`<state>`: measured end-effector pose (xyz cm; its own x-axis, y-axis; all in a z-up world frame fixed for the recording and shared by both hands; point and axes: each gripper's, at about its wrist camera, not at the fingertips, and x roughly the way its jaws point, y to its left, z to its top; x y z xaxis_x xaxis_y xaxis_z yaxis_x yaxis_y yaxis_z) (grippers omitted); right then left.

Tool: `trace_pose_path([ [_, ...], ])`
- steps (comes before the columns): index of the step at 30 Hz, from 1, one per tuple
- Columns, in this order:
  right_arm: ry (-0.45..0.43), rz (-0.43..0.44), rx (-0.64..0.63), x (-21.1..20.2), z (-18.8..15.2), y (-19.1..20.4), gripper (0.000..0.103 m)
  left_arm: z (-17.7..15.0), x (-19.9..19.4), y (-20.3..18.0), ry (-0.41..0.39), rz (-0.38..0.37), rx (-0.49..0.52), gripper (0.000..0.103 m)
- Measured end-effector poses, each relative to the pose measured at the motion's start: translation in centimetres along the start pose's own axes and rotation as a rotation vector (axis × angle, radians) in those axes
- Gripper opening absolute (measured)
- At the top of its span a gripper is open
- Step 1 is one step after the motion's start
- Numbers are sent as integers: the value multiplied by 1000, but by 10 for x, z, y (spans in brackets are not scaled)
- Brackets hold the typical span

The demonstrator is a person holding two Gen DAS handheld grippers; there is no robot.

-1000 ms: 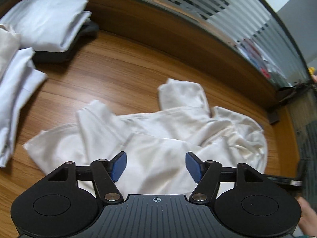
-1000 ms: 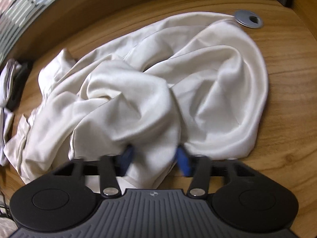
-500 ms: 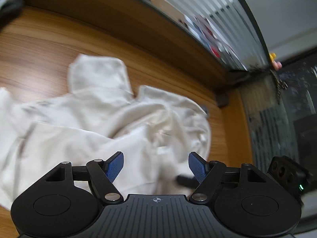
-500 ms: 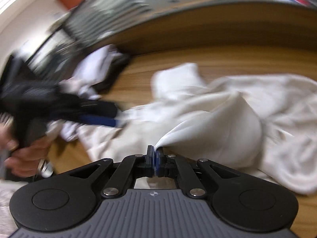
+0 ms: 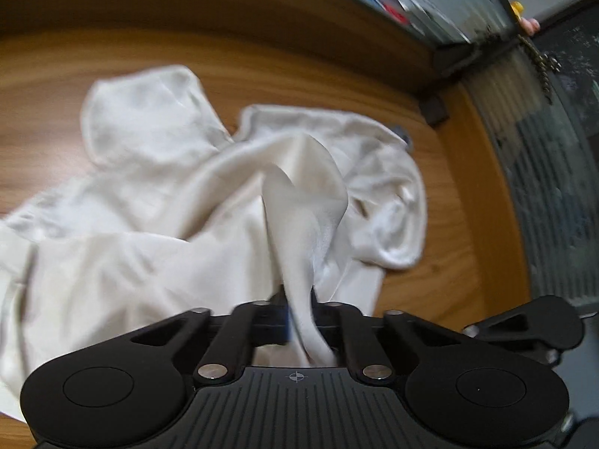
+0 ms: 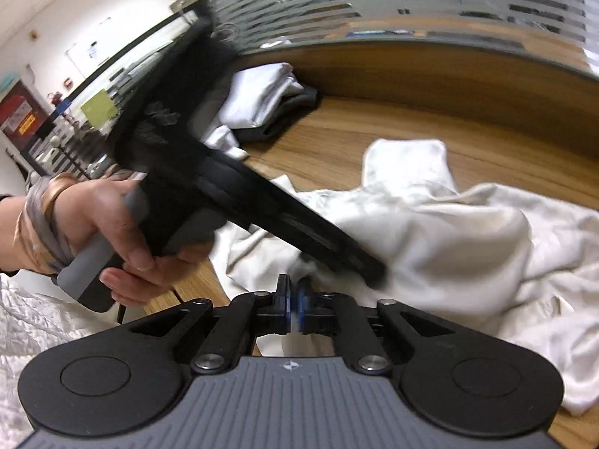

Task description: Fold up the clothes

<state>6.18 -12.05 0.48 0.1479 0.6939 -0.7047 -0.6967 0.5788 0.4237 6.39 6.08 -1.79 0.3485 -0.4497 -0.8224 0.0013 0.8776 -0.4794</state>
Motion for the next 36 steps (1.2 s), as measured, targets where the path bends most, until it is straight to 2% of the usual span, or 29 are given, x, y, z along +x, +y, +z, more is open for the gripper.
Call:
trace_pose_path([
  [1, -3, -8, 17, -4, -1, -4, 11, -1, -7, 7, -25, 30, -18, 5],
  [2, -3, -29, 41, -8, -7, -12, 20, -3, -13, 14, -49, 62, -39, 5],
  [4, -5, -71, 88, -15, -18, -28, 27, -6, -26, 30, -93, 120, -86, 5],
  [8, -7, -155, 181, -30, -39, -60, 27, -17, -55, 71, -160, 236, -178, 5],
  [13, -10, -260, 297, -48, -67, -99, 27, -31, -83, 124, -204, 376, -294, 5],
  [17, -8, -278, 328, -40, -76, -107, 28, -41, -101, 165, -230, 484, -391, 5],
  [20, -7, -291, 351, -34, -84, -114, 29, -45, -103, 176, -209, 458, -419, 8],
  [22, -6, -299, 367, -30, -88, -118, 34, -44, -102, 172, -207, 431, -406, 20],
  [24, -4, -308, 382, -25, -93, -122, 39, -43, -101, 162, -211, 401, -372, 47],
  [31, 45, -307, 350, 20, -73, -119, 45, -38, -92, 116, -225, 264, -259, 61],
  [34, 81, -315, 335, 48, -64, -122, 45, -35, -82, 99, -209, 256, -180, 63],
  [36, 111, -330, 332, 66, -60, -125, 45, -34, -75, 90, -196, 270, -141, 68],
])
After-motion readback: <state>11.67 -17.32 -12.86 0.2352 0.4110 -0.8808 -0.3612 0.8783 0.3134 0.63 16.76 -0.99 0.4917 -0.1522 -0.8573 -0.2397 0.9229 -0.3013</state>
